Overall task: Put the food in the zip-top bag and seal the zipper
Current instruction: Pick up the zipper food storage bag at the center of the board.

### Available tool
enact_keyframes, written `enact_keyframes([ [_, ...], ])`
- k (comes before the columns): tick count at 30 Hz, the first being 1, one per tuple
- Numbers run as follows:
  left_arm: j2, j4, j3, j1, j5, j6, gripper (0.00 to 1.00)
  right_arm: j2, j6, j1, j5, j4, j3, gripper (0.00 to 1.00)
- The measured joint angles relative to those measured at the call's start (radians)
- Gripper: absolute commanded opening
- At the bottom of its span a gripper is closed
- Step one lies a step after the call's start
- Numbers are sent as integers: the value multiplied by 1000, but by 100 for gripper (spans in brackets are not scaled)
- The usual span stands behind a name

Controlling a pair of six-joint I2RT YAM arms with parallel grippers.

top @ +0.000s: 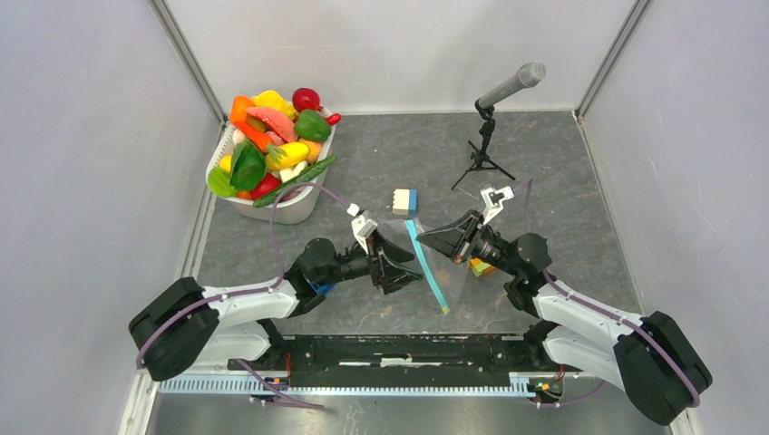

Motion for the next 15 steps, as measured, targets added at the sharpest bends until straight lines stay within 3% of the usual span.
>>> enact_keyframes([
  [4, 80, 68, 36, -20, 20, -5, 74, 0, 27, 0, 2, 20, -1, 0],
  [8, 161, 105, 74, -57, 23, -8, 59, 1, 56, 0, 10, 50, -3, 0],
  [14, 168, 90, 80, -137, -27, 6, 60, 0, 82, 0, 78, 69, -11, 0],
  [15, 159, 77, 80, -160, -50, 17, 54, 0, 87, 0, 89, 71, -13, 0],
])
